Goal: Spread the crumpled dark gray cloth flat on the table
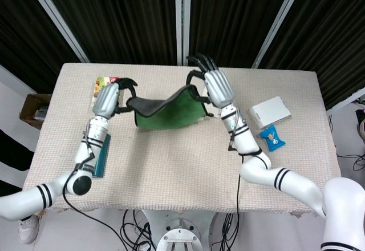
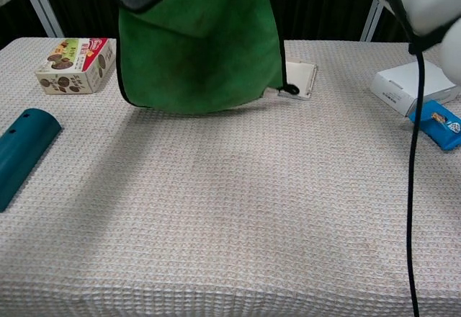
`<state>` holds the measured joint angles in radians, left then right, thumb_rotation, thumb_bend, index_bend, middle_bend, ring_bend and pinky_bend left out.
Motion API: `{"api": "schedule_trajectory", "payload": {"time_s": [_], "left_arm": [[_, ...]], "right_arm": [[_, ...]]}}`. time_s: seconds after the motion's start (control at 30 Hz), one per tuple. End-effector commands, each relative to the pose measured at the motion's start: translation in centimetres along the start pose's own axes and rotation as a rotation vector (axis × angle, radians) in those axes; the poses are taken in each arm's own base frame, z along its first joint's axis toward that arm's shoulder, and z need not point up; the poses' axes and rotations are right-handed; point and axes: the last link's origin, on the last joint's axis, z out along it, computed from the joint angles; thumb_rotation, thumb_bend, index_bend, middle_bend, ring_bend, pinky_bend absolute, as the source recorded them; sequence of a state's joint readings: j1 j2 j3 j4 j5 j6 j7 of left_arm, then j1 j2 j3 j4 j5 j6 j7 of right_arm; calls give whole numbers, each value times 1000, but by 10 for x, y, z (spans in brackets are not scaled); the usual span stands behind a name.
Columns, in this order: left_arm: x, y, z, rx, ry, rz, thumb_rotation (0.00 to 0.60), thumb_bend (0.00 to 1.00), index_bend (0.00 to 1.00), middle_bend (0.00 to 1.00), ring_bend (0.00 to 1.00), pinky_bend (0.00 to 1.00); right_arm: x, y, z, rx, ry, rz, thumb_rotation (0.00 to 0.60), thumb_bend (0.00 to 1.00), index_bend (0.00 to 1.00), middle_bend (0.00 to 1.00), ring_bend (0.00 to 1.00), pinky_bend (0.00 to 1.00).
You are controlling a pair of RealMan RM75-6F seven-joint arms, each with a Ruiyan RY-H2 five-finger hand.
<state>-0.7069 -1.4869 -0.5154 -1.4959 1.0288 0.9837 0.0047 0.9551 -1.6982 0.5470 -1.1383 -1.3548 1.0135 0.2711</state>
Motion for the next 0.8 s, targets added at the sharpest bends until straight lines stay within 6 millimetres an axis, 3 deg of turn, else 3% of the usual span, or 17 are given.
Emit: {"api": "schedule_trajectory", "payload": {"time_s": [0.03,0.13,0.23,0.57,0.8], "left_arm": [[29,5,23,4,108,16,600,620,727,330,263,304],[35,4,19,-6,140,21,600,620,726,330,263,304],[29,-3,2,-23,129,46,600,618,726,330,263,304],[-46,-45,-84,-80,-44,240,600,614,726,329,263,304],[-85,-58,-138,-116,-118,339,600,613,724,329,263,303]], "right_arm": [[15,-5,17,13,54,32,600,397,704,138,0,0],[20,-2,15,25,57,22,600,397,706,139,0,0],[19,8,2,24,13,-4,600,396,707,139,0,0],[-12,50,-93,15,-284,-63,600,398,706,138,0,0],[-23,60,-159,46,-450,-93,600,399,706,138,0,0]]}}
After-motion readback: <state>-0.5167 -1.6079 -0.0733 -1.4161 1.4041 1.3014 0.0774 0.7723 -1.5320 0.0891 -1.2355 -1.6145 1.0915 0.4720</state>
